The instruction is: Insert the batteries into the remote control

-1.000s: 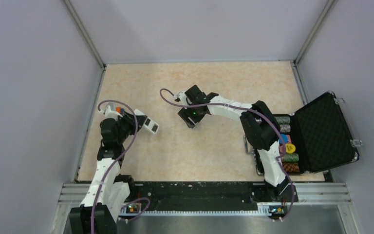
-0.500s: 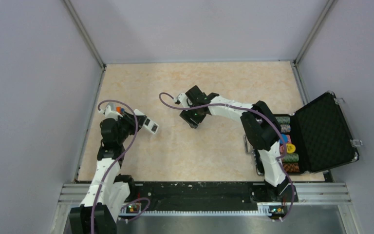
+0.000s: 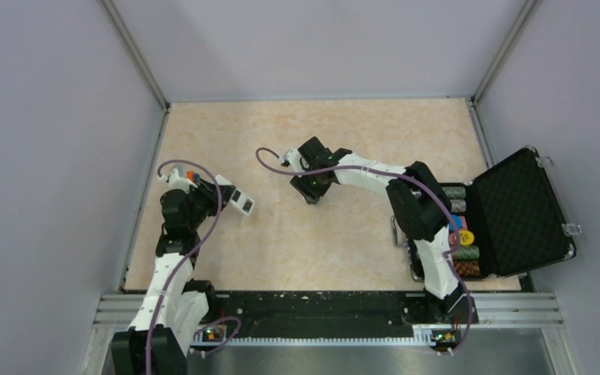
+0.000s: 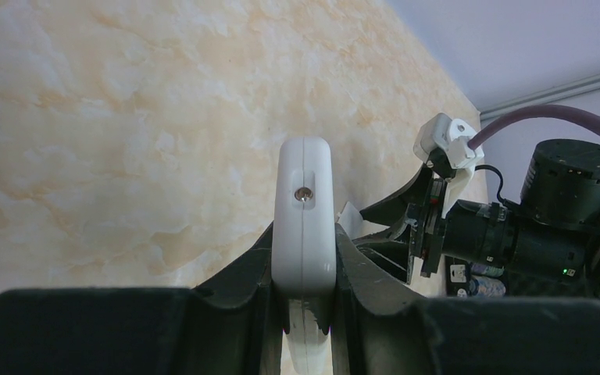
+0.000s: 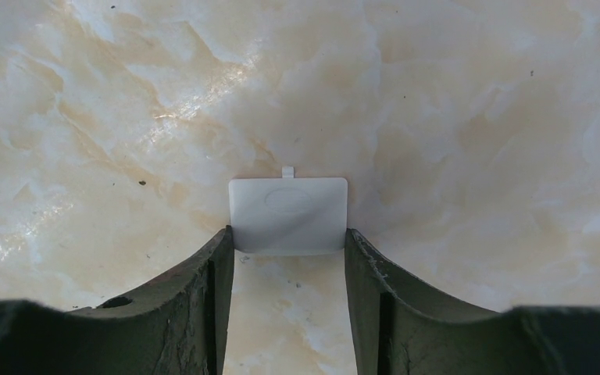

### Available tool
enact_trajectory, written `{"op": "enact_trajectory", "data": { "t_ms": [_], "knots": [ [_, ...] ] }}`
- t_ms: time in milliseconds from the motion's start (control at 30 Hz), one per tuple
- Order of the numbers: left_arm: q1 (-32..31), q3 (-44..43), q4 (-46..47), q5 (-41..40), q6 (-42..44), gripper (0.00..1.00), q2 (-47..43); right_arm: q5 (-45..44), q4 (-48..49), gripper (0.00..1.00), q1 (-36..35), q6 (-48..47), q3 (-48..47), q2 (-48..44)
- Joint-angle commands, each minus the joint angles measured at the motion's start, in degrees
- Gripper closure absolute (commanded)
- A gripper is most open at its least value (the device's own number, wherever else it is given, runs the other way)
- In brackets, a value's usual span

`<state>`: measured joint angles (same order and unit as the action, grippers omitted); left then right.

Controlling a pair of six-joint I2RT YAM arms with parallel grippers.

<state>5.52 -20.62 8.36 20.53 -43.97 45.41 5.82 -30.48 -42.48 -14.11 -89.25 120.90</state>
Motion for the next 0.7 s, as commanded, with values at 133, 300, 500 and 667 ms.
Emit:
{"op": "enact_trajectory", "data": {
  "t_ms": [133, 300, 500, 667],
  "knots": [
    [-0.07, -1.67, 5.49, 6.17, 0.54, 1.00, 1.72, 4.20, 2.99, 0.66, 0.11, 5.88, 5.75, -8.62],
    [-0.31, 1.27, 17.71, 10.54, -3.65, 1.00, 4.27, 9.87, 9.67, 0.66, -0.45, 10.70, 13.82, -19.22],
    [-3.82, 1.77, 24.28, 10.67, -2.71, 1.00, 5.33, 7.99, 14.87, 0.66, -5.30, 12.59, 20.02, -29.96],
    [-11.43, 1.24, 27.09, 5.98, 1.51, 1.00, 4.65, 5.03, 20.81, 0.65, -9.24, 13.41, 23.05, -35.96]
  ]
}}
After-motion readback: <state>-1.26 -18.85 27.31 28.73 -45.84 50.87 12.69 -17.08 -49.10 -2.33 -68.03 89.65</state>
